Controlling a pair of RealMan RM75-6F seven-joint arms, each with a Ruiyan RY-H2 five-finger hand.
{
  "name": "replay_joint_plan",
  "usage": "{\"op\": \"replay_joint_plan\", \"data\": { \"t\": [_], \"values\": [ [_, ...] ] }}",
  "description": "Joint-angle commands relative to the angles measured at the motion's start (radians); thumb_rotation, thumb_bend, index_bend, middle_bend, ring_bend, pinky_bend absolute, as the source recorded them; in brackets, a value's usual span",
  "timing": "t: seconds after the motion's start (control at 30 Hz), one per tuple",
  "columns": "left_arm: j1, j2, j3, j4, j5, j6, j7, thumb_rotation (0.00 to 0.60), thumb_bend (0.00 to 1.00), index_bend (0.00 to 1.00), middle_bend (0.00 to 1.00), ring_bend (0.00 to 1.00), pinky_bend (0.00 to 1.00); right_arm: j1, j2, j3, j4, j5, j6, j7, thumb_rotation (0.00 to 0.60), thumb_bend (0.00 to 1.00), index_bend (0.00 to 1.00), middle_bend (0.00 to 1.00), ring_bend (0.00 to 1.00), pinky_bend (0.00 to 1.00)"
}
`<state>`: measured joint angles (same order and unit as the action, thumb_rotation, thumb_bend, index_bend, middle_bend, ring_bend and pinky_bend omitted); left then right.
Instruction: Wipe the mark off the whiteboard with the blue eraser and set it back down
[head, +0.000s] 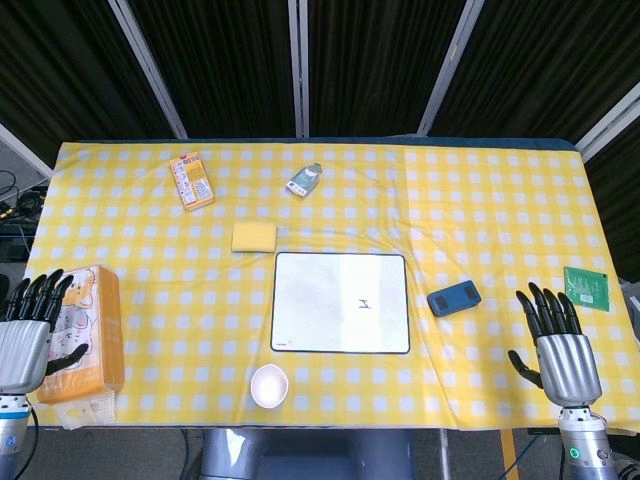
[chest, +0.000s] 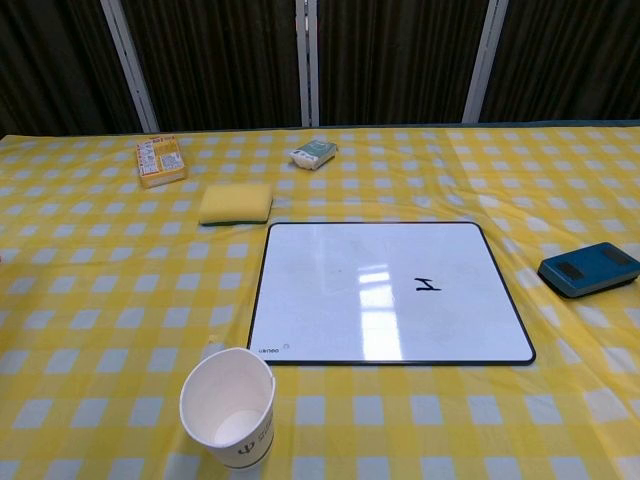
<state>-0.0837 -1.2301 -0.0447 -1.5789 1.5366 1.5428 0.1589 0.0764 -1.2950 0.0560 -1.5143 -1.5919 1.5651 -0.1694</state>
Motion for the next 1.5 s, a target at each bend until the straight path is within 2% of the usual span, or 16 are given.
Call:
{"op": "replay_joint_plan", "data": {
  "t": [0.03,1.0,1.5],
  "values": [
    [-0.001,-0.001,-0.001,-0.001,0.000,0.000,0.001,0.600,0.00,0.00,0.00,0.00,0.00,-0.001,0.001,0.000,-0.001,-0.002,0.003,0.001,0.600,0.14,0.00,0.00,0.00,0.00],
    [0.002,0.003,-0.002,-0.007,-0.002,0.007,0.000,0.600,0.00,0.00,0.00,0.00,0.00,0.003,0.009,-0.006,-0.012,-0.027,0.007,0.021,0.600,0.14,0.00,0.00,0.00,0.00],
    [0.000,0.004,-0.005,-0.004,-0.006,0.004,-0.001,0.600,0.00,0.00,0.00,0.00,0.00,0.025,0.009,-0.007,-0.010,-0.033,-0.026,0.019,0.600,0.14,0.00,0.00,0.00,0.00]
  ]
}}
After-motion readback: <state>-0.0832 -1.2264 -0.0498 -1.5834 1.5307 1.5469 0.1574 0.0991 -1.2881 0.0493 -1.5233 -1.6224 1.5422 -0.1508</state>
